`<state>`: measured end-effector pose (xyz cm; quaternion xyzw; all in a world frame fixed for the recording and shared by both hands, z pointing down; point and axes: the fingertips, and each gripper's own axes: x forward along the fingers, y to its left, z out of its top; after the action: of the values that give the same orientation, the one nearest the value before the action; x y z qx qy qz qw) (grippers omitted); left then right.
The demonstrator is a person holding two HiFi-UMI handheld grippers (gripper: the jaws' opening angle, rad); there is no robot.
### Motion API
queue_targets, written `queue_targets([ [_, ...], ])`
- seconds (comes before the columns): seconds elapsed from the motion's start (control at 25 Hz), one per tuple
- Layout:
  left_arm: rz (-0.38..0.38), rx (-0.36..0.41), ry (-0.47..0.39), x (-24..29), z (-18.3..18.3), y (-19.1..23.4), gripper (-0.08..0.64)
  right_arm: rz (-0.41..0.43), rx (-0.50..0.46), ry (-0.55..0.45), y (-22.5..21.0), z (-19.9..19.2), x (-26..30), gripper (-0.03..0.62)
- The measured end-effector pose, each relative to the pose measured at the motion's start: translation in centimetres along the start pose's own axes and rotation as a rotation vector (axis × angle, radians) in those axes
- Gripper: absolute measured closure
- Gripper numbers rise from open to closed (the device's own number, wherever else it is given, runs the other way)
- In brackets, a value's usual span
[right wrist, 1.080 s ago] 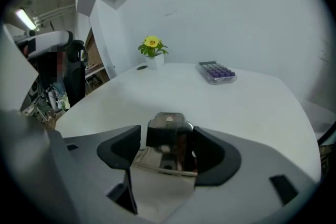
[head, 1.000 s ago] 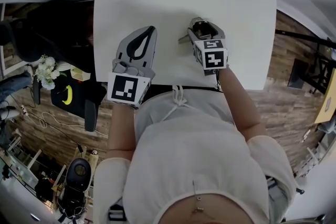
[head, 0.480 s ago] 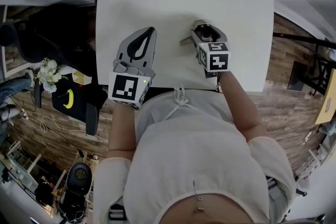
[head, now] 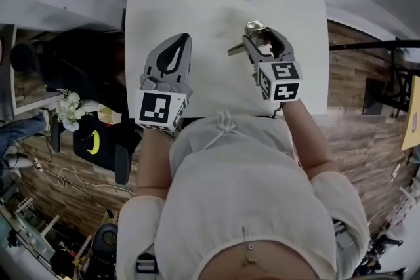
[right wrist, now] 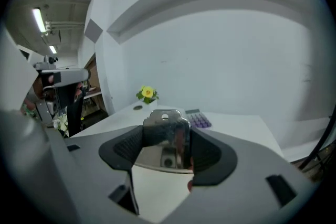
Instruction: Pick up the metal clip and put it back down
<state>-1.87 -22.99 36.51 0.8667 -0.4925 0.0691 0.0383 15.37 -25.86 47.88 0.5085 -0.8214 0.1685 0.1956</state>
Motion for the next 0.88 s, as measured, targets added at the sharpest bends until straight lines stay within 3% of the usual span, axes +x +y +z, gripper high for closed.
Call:
queue_targets([
  [0.24,-0.003,0.036,-0.048,-0.2,2.9,-0.1,0.541,-0.047,-0.086,-0.213,-0.5,6.6,-4.7,0.305],
  [0.44,-0.009,0.064,-0.074,-0.5,4.9,-0.6,0.541,-0.061,-0.145,-0.326,0.0,10.0,-8.3,0.305],
  [0.88,-0.032,0.086,-0.093,-1.4,5.8,-1.6,0.541,-0.087,-0.104,-0.397,-0.3,11.7,-11.1,0.305],
])
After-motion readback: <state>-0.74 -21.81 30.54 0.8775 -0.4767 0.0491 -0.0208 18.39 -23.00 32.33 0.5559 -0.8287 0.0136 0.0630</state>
